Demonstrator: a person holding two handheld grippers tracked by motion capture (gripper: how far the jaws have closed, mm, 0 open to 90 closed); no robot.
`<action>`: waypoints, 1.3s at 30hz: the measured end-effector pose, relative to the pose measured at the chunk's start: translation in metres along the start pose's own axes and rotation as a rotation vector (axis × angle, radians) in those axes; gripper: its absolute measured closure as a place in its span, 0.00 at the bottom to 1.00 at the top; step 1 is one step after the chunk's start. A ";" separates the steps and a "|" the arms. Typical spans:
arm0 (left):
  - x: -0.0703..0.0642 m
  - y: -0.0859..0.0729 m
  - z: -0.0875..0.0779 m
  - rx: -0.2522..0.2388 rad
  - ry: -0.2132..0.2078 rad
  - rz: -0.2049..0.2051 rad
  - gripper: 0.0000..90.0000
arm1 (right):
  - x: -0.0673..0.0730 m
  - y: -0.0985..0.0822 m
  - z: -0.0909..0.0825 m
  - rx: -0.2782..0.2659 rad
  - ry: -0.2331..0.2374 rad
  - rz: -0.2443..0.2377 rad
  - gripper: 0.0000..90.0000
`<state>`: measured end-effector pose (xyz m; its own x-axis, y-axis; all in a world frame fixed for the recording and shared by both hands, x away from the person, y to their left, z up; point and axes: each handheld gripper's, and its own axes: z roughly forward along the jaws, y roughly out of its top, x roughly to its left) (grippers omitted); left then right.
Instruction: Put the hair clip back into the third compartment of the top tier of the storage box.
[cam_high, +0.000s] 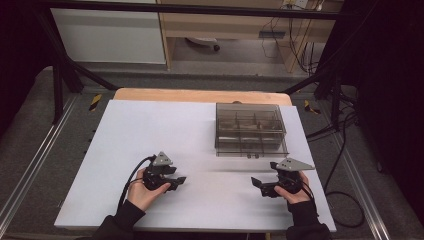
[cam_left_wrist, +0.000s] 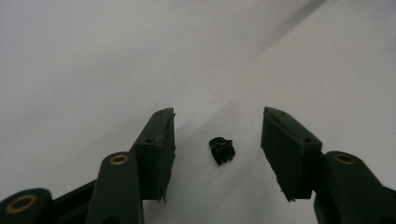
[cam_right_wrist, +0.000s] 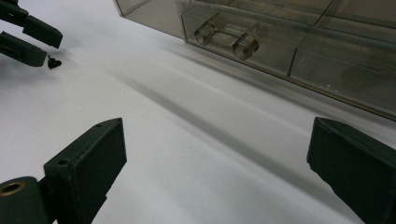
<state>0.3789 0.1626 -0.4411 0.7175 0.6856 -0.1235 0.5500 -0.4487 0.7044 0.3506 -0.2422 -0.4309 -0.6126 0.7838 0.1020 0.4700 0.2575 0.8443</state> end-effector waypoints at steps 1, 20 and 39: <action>0.000 0.000 0.000 -0.001 -0.006 -0.006 0.53 | 0.000 0.000 0.000 0.000 0.001 -0.001 0.06; -0.004 -0.001 0.002 0.031 0.018 -0.005 0.73 | 0.000 0.000 0.000 0.002 0.002 -0.002 0.06; -0.007 -0.001 0.004 0.051 0.042 -0.007 0.83 | 0.001 0.000 0.001 0.004 0.003 -0.004 0.06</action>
<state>0.3752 0.1562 -0.4442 0.6955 0.7119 -0.0977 0.5769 -0.4721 0.6666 0.3508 -0.2412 -0.4313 -0.6166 0.7808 0.1003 0.4703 0.2632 0.8424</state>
